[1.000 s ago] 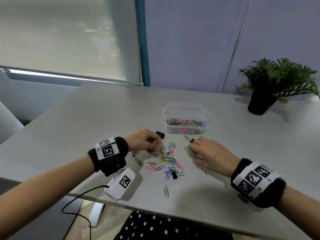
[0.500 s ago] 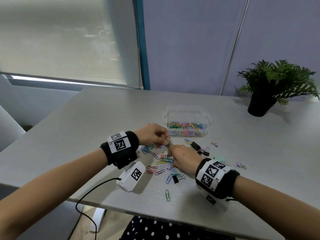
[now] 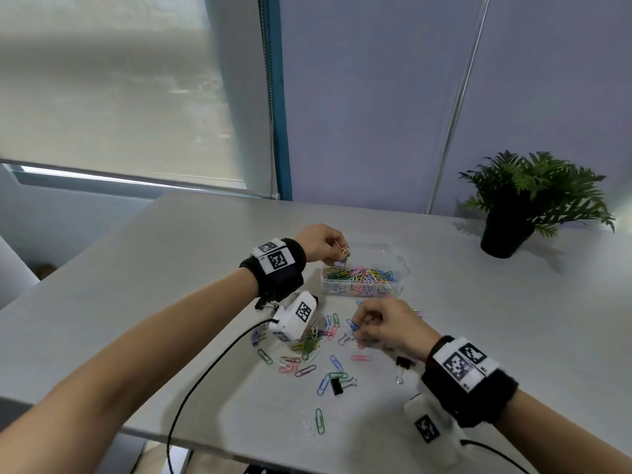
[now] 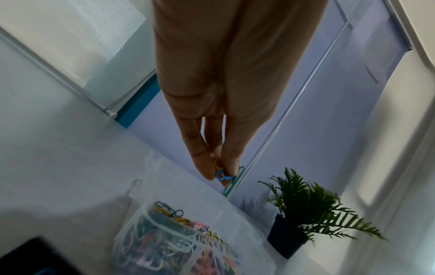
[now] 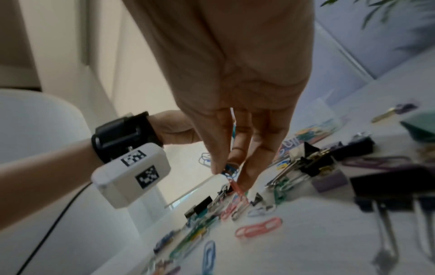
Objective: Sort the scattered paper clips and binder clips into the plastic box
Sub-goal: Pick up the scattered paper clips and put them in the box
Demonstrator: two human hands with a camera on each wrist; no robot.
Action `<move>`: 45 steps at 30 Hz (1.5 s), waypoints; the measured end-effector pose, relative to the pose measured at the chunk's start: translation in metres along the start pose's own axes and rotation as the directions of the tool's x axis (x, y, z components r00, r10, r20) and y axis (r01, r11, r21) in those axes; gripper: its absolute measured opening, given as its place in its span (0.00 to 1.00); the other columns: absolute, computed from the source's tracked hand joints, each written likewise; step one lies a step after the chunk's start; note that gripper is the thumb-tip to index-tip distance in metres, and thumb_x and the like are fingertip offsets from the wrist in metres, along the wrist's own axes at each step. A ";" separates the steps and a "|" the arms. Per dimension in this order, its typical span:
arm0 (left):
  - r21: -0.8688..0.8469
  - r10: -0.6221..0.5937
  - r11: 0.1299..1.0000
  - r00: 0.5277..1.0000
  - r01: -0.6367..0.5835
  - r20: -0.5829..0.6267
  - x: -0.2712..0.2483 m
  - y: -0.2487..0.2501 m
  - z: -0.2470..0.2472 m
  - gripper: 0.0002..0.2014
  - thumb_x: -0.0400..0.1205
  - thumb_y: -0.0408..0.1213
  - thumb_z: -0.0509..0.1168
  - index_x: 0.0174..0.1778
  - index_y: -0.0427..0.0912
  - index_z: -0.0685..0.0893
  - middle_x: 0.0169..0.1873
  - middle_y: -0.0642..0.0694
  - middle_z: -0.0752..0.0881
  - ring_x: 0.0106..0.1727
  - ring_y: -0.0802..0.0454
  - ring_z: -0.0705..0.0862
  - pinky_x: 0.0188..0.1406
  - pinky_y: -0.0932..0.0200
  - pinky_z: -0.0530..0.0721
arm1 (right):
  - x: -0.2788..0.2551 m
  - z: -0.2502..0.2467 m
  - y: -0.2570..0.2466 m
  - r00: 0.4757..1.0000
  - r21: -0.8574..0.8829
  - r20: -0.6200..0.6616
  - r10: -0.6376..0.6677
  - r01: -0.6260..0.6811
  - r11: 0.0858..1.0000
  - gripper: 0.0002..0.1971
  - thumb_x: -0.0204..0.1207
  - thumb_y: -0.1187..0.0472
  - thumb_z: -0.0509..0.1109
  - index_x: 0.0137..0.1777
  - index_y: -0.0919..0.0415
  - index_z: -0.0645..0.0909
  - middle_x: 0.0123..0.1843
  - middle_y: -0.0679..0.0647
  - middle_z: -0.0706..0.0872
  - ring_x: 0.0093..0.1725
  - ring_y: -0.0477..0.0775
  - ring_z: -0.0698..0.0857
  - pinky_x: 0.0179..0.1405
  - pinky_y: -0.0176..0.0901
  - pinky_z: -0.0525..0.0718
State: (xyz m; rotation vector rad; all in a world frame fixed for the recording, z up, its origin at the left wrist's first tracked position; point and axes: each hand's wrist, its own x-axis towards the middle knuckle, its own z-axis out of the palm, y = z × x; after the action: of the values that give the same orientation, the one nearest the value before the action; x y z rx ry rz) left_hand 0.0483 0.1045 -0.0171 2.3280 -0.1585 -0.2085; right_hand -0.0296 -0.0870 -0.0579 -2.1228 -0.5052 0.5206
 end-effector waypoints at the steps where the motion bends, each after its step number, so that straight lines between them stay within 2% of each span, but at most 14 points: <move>1: 0.020 -0.009 1.000 1.000 0.010 -0.021 0.007 0.003 0.002 0.10 0.77 0.25 0.67 0.54 0.29 0.84 0.41 0.40 0.84 0.31 0.55 0.82 0.33 0.72 0.84 | -0.001 -0.004 0.002 1.000 0.071 0.002 0.013 -0.013 0.997 0.09 0.71 0.74 0.71 0.37 0.61 0.80 0.32 0.57 0.85 0.26 0.42 0.85 0.31 0.34 0.84; 4: 0.168 -0.045 0.985 0.999 0.048 -0.024 0.019 0.005 0.011 0.12 0.77 0.25 0.67 0.56 0.31 0.85 0.44 0.37 0.86 0.30 0.56 0.80 0.33 0.71 0.84 | -0.005 -0.017 0.007 0.999 0.228 -0.015 0.043 -0.038 0.973 0.07 0.70 0.75 0.72 0.37 0.64 0.81 0.30 0.58 0.85 0.28 0.52 0.87 0.34 0.44 0.87; 7: 0.296 -0.095 0.952 0.994 0.073 0.057 0.022 -0.002 0.016 0.14 0.77 0.24 0.65 0.58 0.36 0.86 0.55 0.37 0.88 0.43 0.52 0.82 0.50 0.60 0.83 | -0.005 -0.038 0.007 0.997 0.279 -0.059 0.054 -0.036 0.960 0.06 0.72 0.76 0.69 0.40 0.67 0.80 0.30 0.58 0.85 0.25 0.49 0.86 0.27 0.36 0.85; 12: 0.275 -0.028 0.961 0.999 0.016 0.040 0.007 -0.004 0.006 0.16 0.79 0.23 0.62 0.62 0.34 0.83 0.60 0.37 0.86 0.59 0.44 0.85 0.58 0.58 0.83 | 0.014 -0.070 0.008 0.985 0.505 -0.143 0.099 -0.013 0.863 0.07 0.72 0.80 0.66 0.39 0.70 0.78 0.35 0.64 0.83 0.26 0.48 0.87 0.28 0.34 0.88; 16: 0.228 0.037 0.973 0.999 -0.042 0.025 -0.016 -0.005 -0.008 0.15 0.80 0.23 0.62 0.62 0.33 0.83 0.59 0.36 0.86 0.55 0.49 0.84 0.45 0.70 0.82 | 0.044 -0.084 0.006 0.964 0.558 -0.233 0.125 0.027 0.829 0.09 0.72 0.82 0.64 0.36 0.70 0.77 0.34 0.64 0.81 0.23 0.48 0.87 0.27 0.35 0.88; 19: 0.236 0.033 0.971 0.998 -0.045 0.052 -0.040 -0.008 -0.015 0.14 0.81 0.24 0.61 0.60 0.36 0.83 0.57 0.38 0.87 0.50 0.54 0.83 0.42 0.72 0.82 | 0.068 -0.088 0.007 0.939 0.403 -0.328 0.103 0.041 0.914 0.11 0.71 0.82 0.66 0.35 0.67 0.77 0.38 0.66 0.83 0.22 0.48 0.87 0.28 0.34 0.88; 22: 0.259 0.023 0.965 0.995 -0.048 0.101 -0.068 -0.012 -0.016 0.13 0.81 0.26 0.61 0.59 0.39 0.84 0.55 0.41 0.88 0.49 0.56 0.84 0.44 0.73 0.83 | 0.080 -0.087 0.007 0.940 0.020 -0.339 0.043 -0.039 0.999 0.05 0.71 0.77 0.69 0.40 0.69 0.83 0.43 0.67 0.85 0.34 0.56 0.85 0.39 0.39 0.86; 26: 0.413 0.074 0.901 0.987 -0.129 0.145 -0.112 -0.017 -0.003 0.10 0.80 0.29 0.63 0.54 0.41 0.86 0.49 0.46 0.90 0.39 0.66 0.82 0.37 0.86 0.73 | 0.060 -0.075 0.003 0.952 -0.461 -0.265 -0.156 0.017 0.887 0.08 0.72 0.70 0.70 0.50 0.66 0.86 0.51 0.61 0.88 0.50 0.57 0.85 0.53 0.41 0.79; 28: 0.410 0.079 0.898 0.976 -0.159 0.205 -0.137 -0.022 0.015 0.08 0.80 0.31 0.64 0.51 0.40 0.86 0.47 0.46 0.90 0.36 0.69 0.81 0.39 0.83 0.75 | 0.041 -0.063 -0.003 0.964 -0.529 -0.118 -0.237 0.141 0.837 0.07 0.74 0.68 0.69 0.50 0.63 0.85 0.50 0.56 0.88 0.50 0.54 0.84 0.54 0.42 0.81; 30: 0.415 0.067 0.893 0.962 -0.177 0.265 -0.161 -0.025 0.039 0.08 0.79 0.39 0.66 0.50 0.40 0.83 0.49 0.47 0.88 0.43 0.60 0.84 0.47 0.72 0.81 | 0.023 -0.048 -0.006 0.967 -0.570 0.117 -0.225 0.251 0.782 0.07 0.75 0.64 0.70 0.52 0.62 0.83 0.48 0.51 0.84 0.48 0.48 0.80 0.47 0.33 0.77; 33: 0.471 0.034 0.864 0.953 -0.179 0.300 -0.187 -0.017 0.071 0.19 0.76 0.47 0.69 0.57 0.40 0.76 0.52 0.52 0.75 0.47 0.56 0.77 0.50 0.67 0.77 | 0.011 -0.029 -0.004 0.948 -0.682 0.287 -0.136 0.302 0.666 0.13 0.74 0.60 0.71 0.57 0.60 0.79 0.55 0.52 0.81 0.52 0.49 0.76 0.47 0.35 0.72; 36: 0.511 0.026 0.843 0.961 -0.169 0.275 -0.191 -0.014 0.086 0.29 0.71 0.46 0.73 0.64 0.39 0.70 0.53 0.50 0.71 0.48 0.58 0.68 0.49 0.69 0.67 | 0.010 -0.016 0.001 0.968 -0.708 0.245 -0.051 0.215 0.673 0.18 0.69 0.54 0.76 0.54 0.59 0.76 0.52 0.53 0.78 0.50 0.51 0.74 0.50 0.45 0.76; 40: 0.496 0.012 0.859 0.973 -0.129 0.232 -0.182 -0.020 0.093 0.31 0.69 0.44 0.75 0.63 0.41 0.69 0.51 0.53 0.69 0.45 0.57 0.70 0.45 0.70 0.67 | 0.012 -0.005 0.010 0.987 -0.679 0.157 -0.035 0.133 0.722 0.20 0.66 0.54 0.78 0.45 0.57 0.67 0.45 0.51 0.74 0.46 0.52 0.73 0.32 0.39 0.66; 45: 0.492 0.093 0.852 0.977 -0.179 0.194 -0.172 -0.019 0.094 0.28 0.71 0.42 0.74 0.63 0.41 0.69 0.54 0.50 0.71 0.42 0.55 0.72 0.42 0.63 0.73 | 0.007 0.003 0.014 0.994 -0.678 0.109 -0.021 0.090 0.730 0.18 0.69 0.59 0.76 0.51 0.61 0.71 0.53 0.56 0.76 0.51 0.56 0.75 0.50 0.46 0.74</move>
State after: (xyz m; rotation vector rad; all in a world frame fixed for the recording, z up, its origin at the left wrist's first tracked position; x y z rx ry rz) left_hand -0.1380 0.0823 -0.0770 2.8103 -0.5163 -0.3167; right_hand -0.0234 -0.0887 -0.0726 -2.7835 -0.9257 0.4377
